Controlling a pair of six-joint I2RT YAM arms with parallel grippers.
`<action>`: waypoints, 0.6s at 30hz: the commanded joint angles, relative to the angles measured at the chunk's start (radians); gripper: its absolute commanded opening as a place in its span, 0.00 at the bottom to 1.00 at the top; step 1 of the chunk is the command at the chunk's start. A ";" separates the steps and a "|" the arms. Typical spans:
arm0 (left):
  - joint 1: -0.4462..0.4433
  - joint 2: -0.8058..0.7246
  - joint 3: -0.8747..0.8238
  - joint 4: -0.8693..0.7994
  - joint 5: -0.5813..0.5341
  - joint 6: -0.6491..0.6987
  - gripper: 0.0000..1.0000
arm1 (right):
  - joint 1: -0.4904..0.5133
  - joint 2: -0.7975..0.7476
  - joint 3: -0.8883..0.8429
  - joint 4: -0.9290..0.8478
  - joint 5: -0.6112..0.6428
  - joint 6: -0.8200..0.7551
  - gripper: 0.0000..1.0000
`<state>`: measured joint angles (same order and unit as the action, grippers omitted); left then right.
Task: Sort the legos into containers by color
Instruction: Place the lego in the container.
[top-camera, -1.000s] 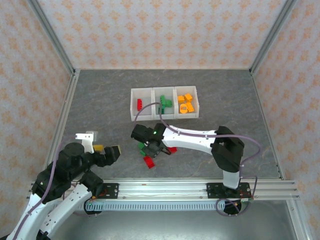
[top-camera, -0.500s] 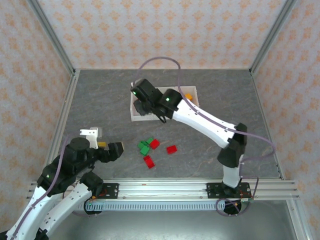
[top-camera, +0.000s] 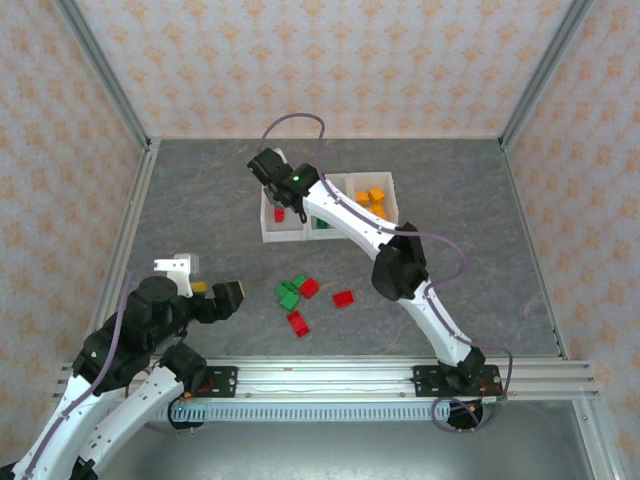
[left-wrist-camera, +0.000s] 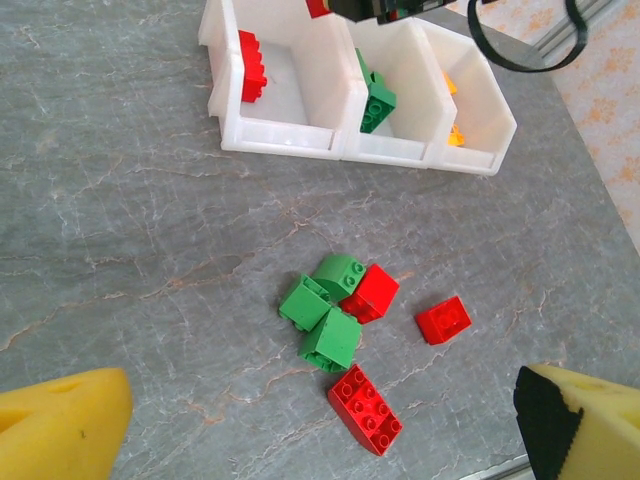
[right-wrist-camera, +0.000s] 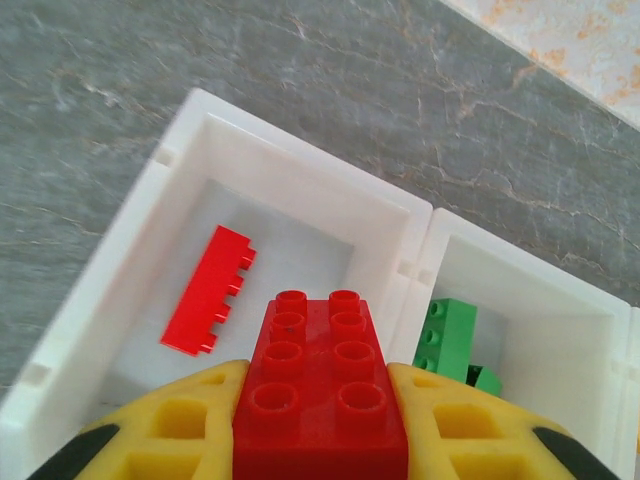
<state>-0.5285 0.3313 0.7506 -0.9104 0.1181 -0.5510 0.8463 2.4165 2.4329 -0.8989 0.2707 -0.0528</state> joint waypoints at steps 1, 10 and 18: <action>-0.007 -0.005 -0.008 -0.012 -0.021 -0.008 0.99 | -0.016 -0.003 0.005 0.052 0.033 -0.035 0.22; -0.006 -0.028 -0.019 -0.017 -0.024 -0.029 0.99 | -0.021 0.107 0.013 0.108 0.016 -0.099 0.23; -0.007 -0.050 -0.032 -0.004 -0.018 -0.069 0.99 | -0.023 0.166 0.012 0.139 0.010 -0.133 0.23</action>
<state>-0.5285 0.2913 0.7322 -0.9112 0.1177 -0.5941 0.8238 2.5744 2.4329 -0.7712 0.2703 -0.1627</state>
